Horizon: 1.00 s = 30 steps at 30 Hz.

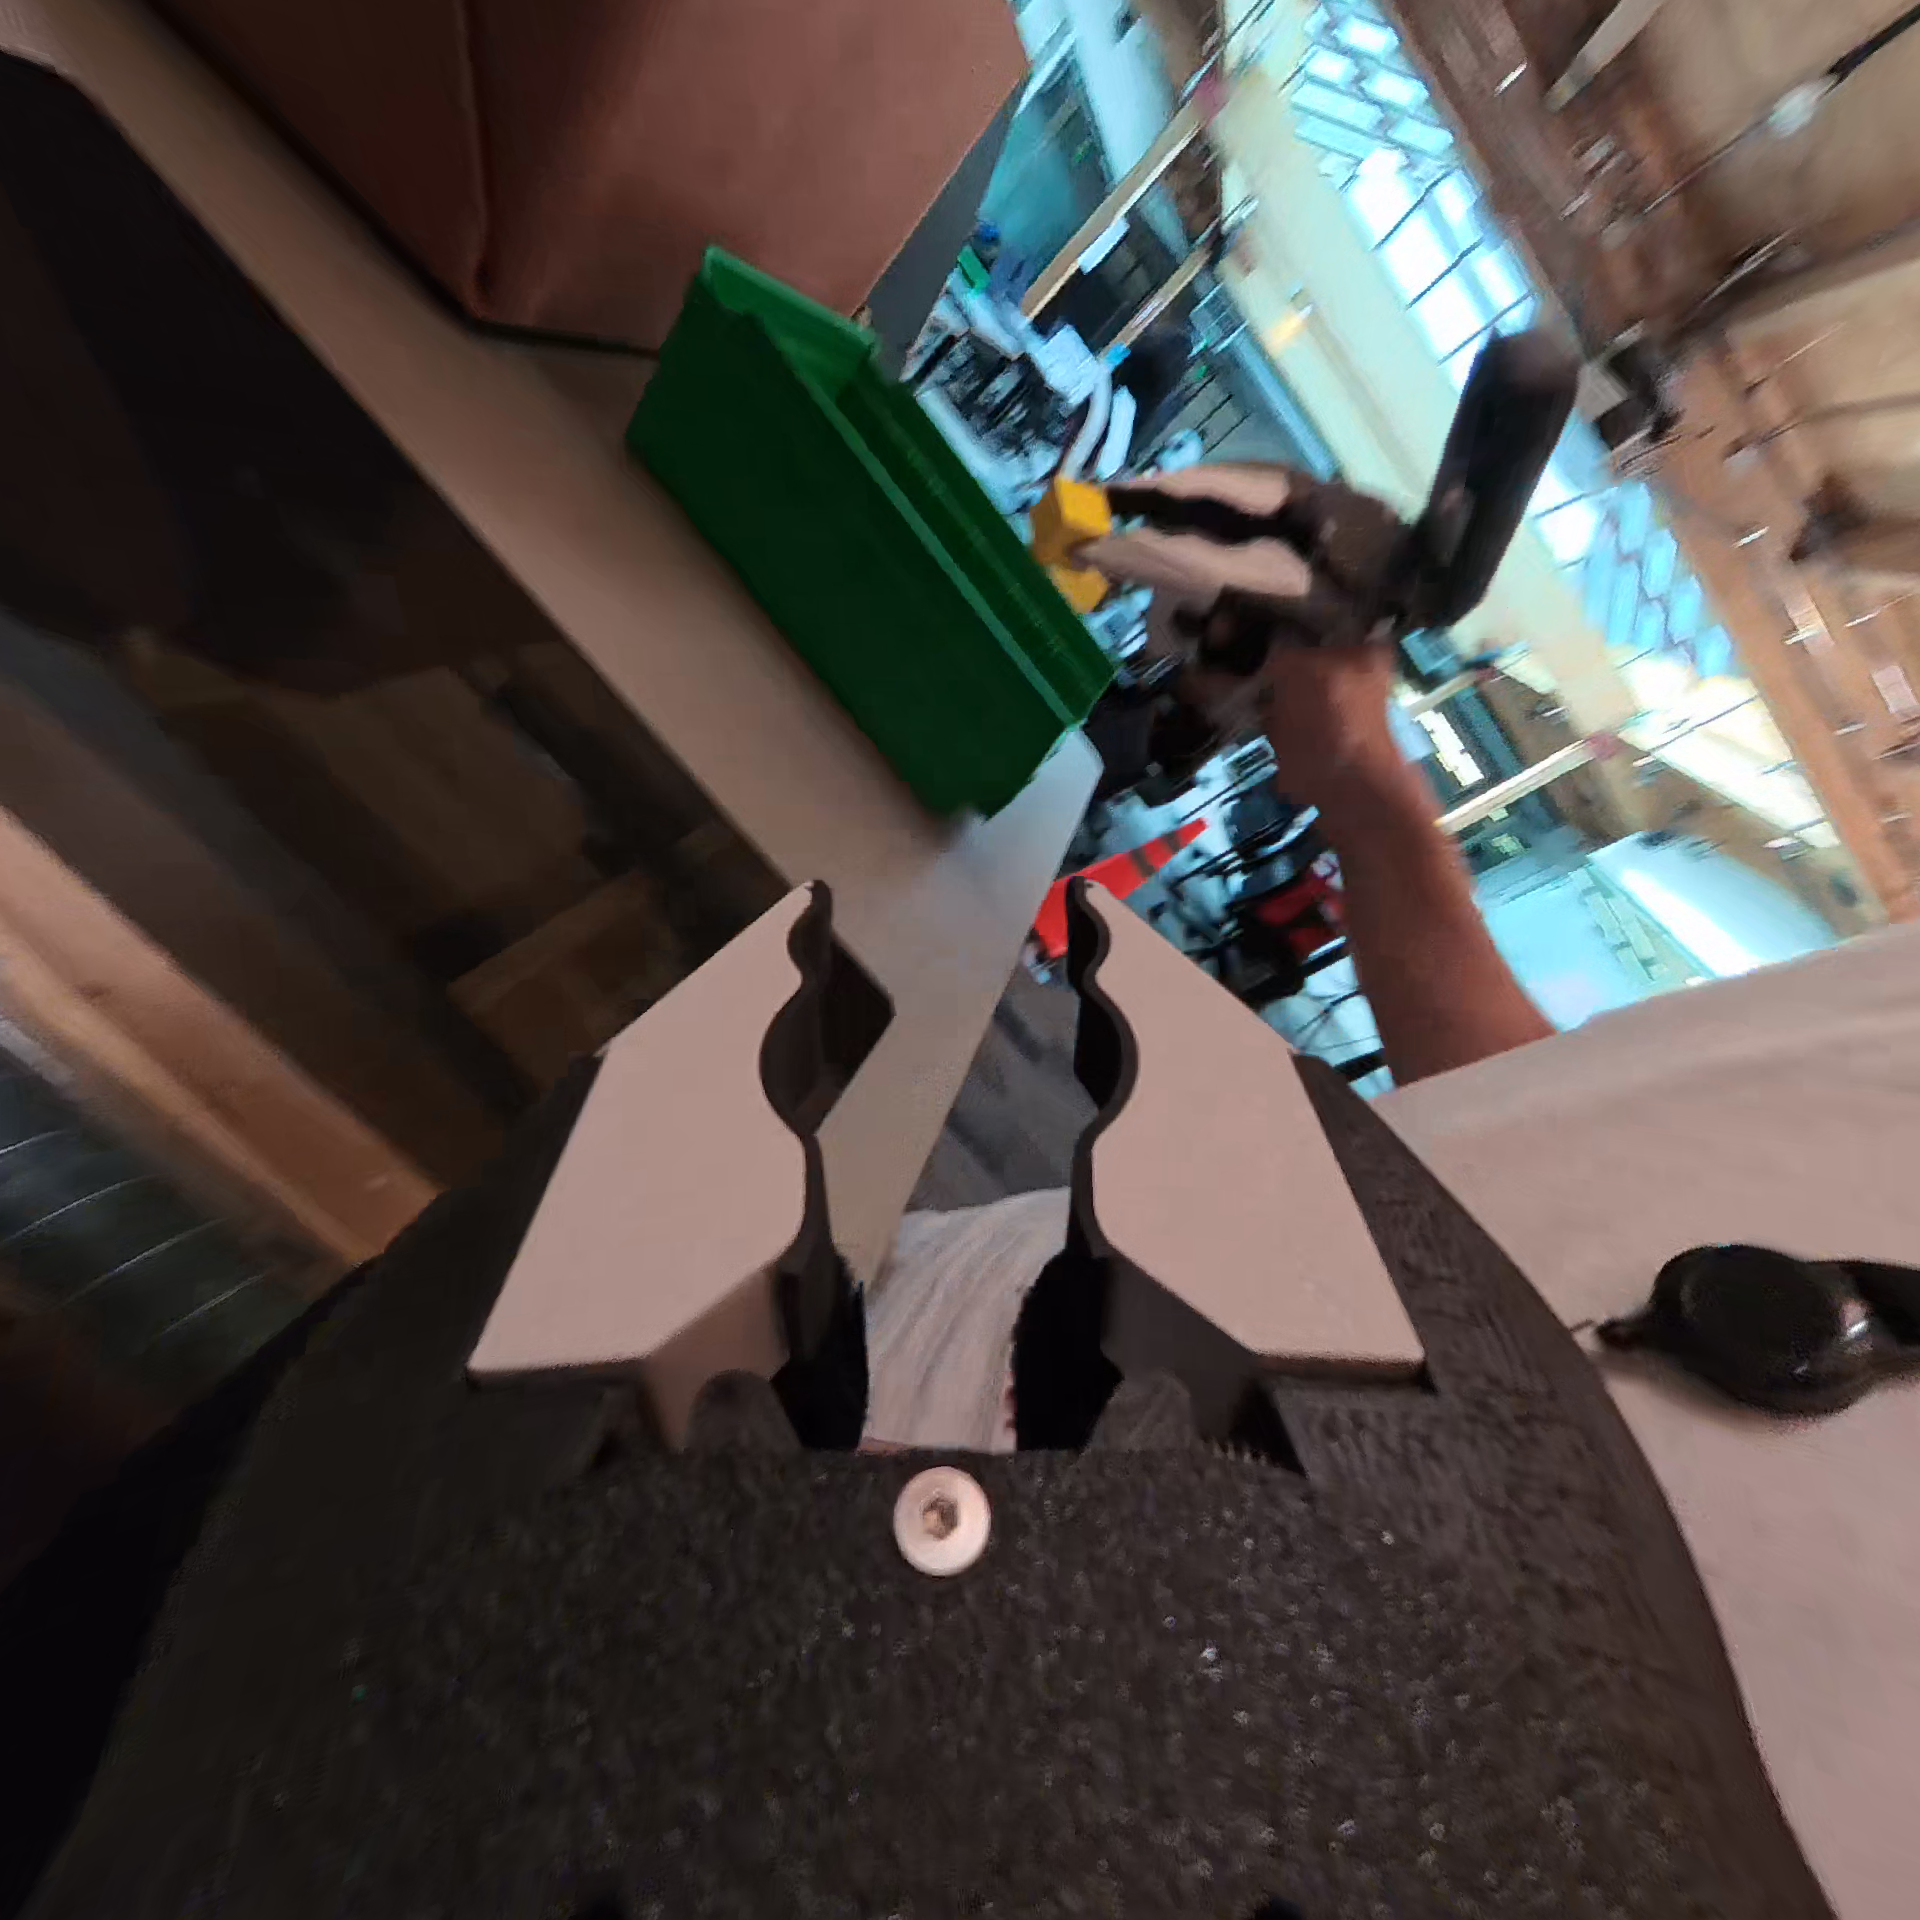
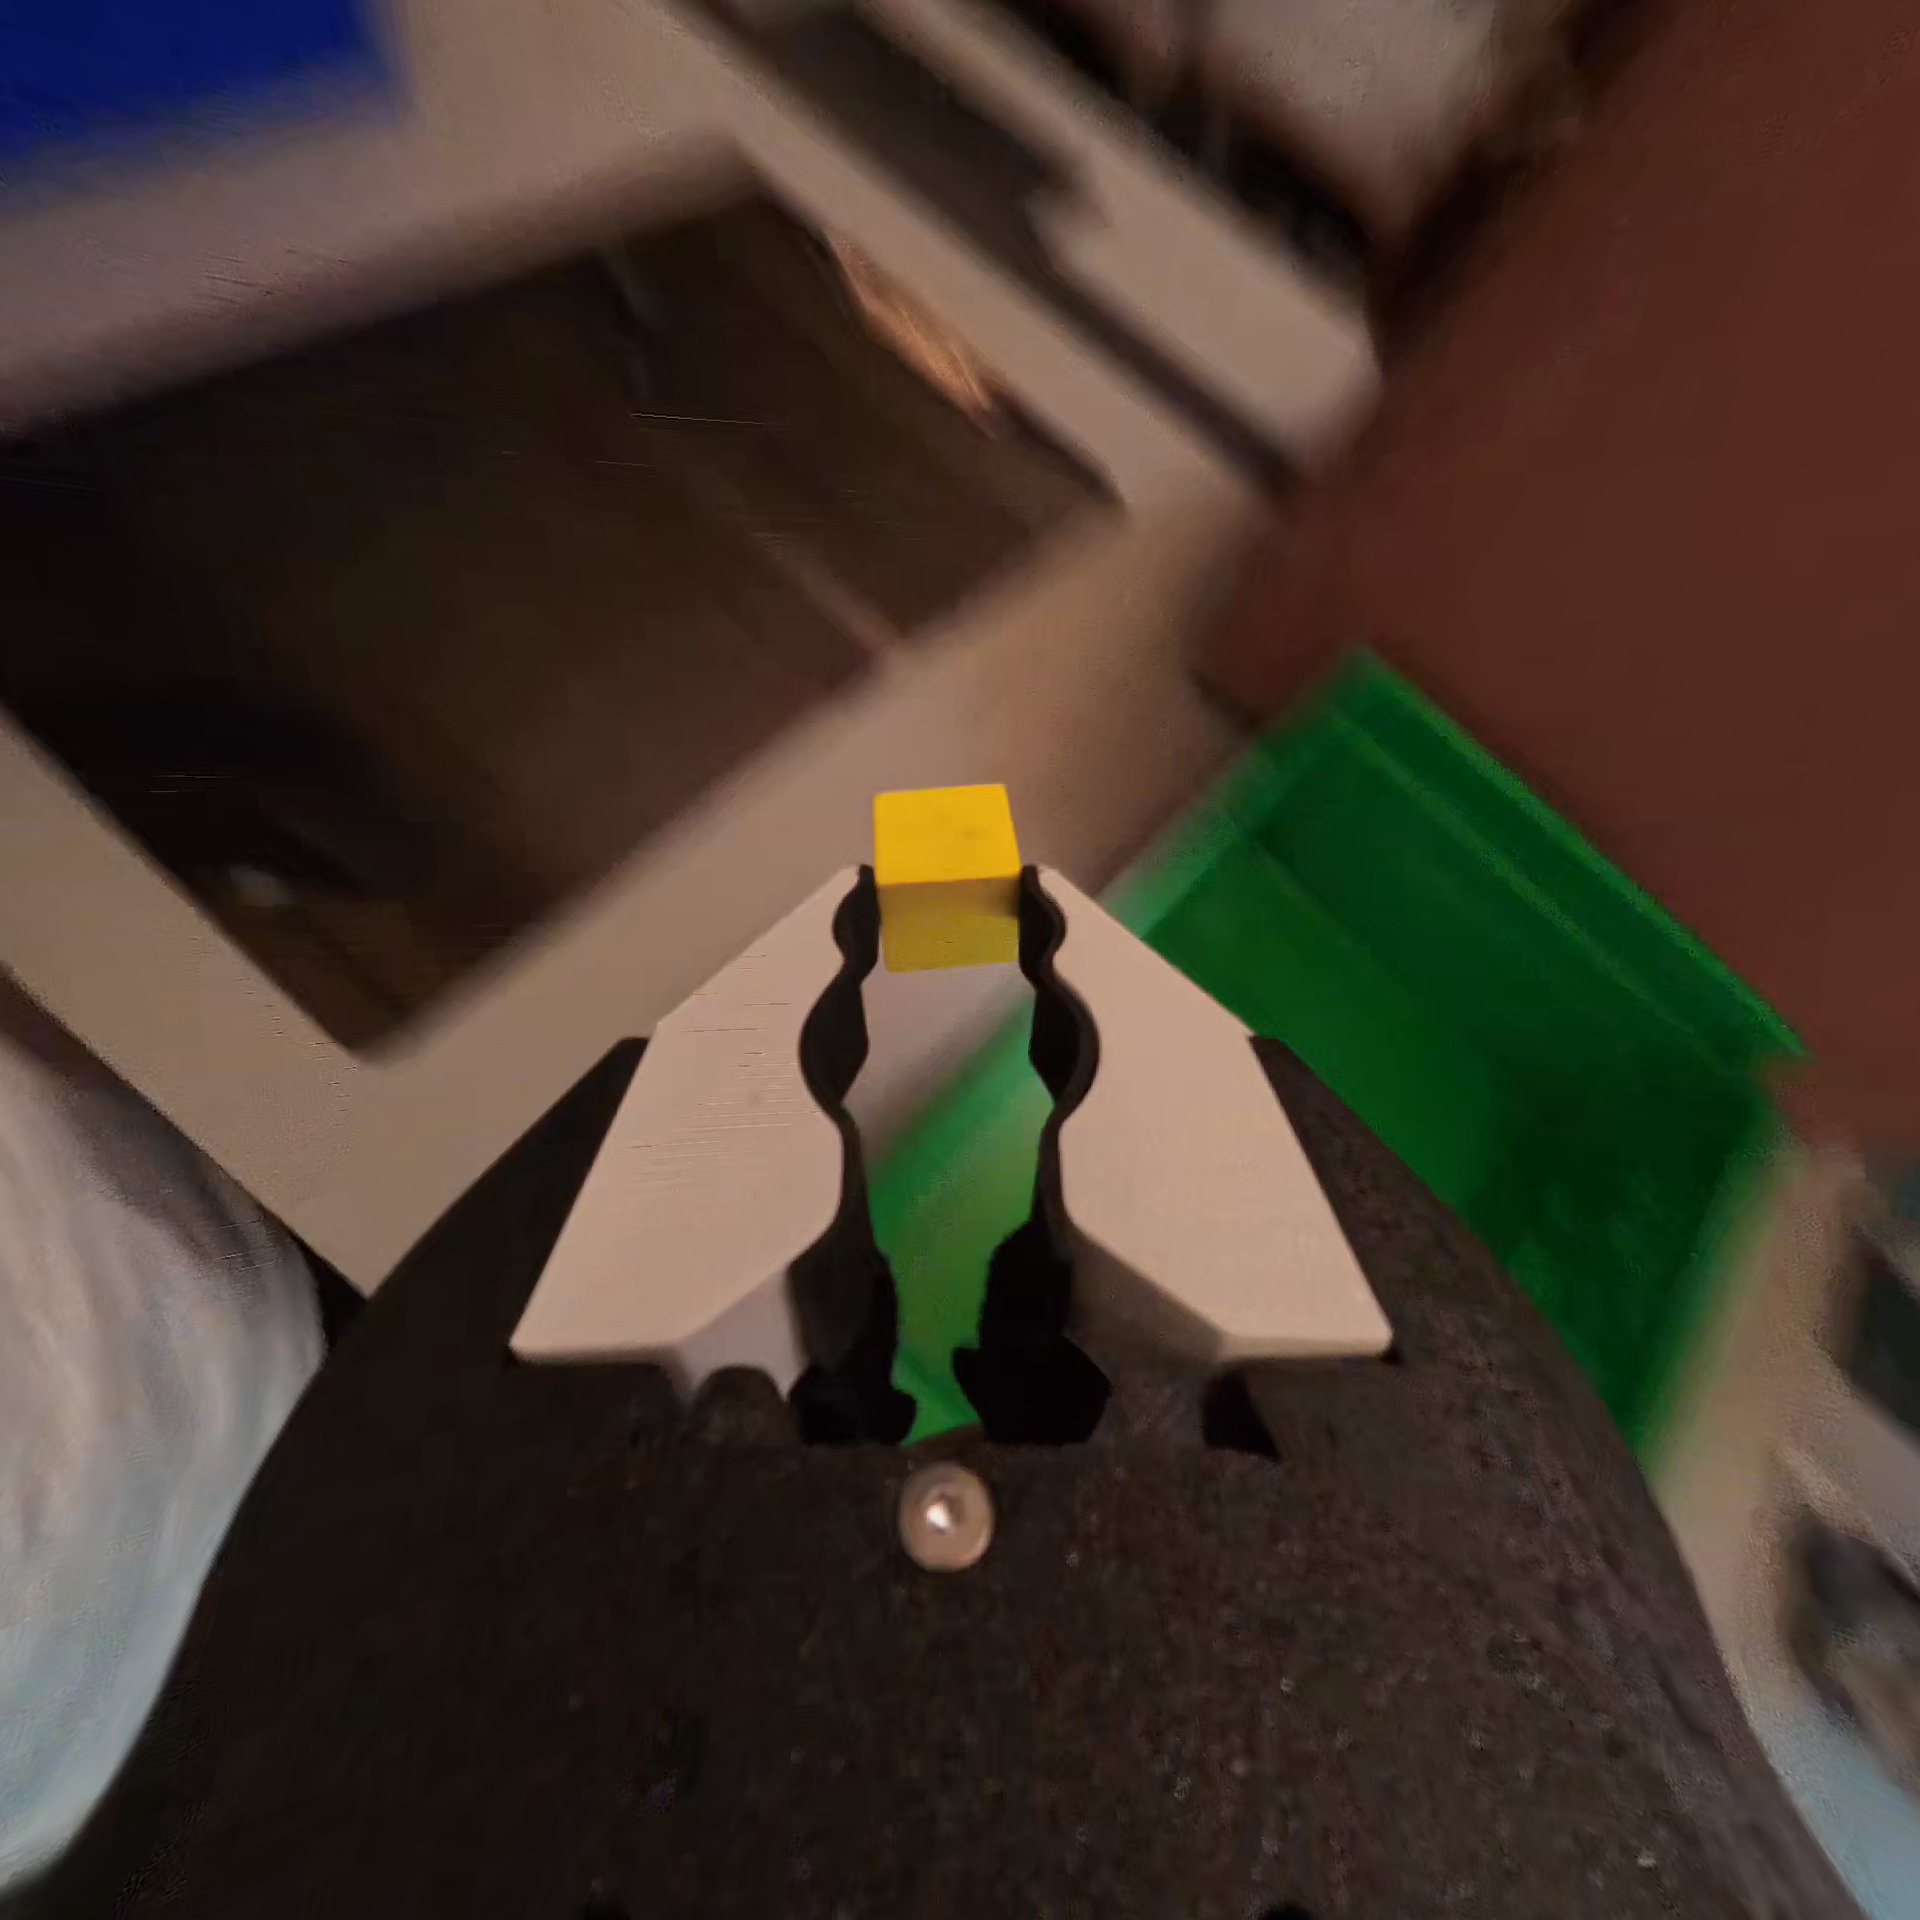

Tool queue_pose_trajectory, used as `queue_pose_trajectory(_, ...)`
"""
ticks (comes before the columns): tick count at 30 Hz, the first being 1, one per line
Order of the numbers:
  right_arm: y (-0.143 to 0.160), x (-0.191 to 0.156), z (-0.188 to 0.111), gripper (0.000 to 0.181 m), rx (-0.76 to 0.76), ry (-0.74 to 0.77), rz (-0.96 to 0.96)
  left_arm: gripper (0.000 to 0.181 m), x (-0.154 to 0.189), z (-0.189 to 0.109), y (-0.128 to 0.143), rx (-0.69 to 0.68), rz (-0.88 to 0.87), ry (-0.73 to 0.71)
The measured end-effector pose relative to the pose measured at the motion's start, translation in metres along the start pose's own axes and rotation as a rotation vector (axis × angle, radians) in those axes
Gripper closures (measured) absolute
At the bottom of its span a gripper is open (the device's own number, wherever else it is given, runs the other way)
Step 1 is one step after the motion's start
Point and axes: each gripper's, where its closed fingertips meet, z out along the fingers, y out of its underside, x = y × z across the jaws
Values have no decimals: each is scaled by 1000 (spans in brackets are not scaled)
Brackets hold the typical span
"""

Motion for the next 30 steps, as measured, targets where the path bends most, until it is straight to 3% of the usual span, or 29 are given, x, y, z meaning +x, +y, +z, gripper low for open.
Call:
queue_pose_trajectory(1, 27, 29, -9, 155, -171, 44, 19, 135, -4, -4, 6, -24, 13, -36)
queue_pose_trajectory(4, 107, 67, -28, 155, -644, -17, 100, 135, -10, -14, 18, -61, 0, -88)
queue_pose_trajectory(8, 172, 70, -15, 155, -978, -179, 155, 135, -15, -17, 24, -71, 6, -122)
queue_pose_trajectory(12, 210, 70, -10, 155, -1206, -214, 82, 135, -13, -18, 25, -85, 39, -142)
queue_pose_trajectory(16, 221, 76, 0, 155, -1234, -195, 73, 135, -21, -22, 35, -154, 88, -222)
queue_pose_trajectory(20, 215, 80, -3, 150, -1165, -156, 135, 135, -27, -36, 40, -203, 147, -315)
queue_pose_trajectory(22, 192, 83, -8, 140, -1013, -104, 231, 135, -30, -49, 41, -226, 175, -369)
queue_pose_trajectory(26, 120, 96, -26, 151, -556, 112, 363, 135, -35, -80, 37, -237, 242, -463)
queue_pose_trajectory(30, 27, 51, -32, 124, 47, 110, 468, 135, -31, -102, 23, -175, 261, -477)
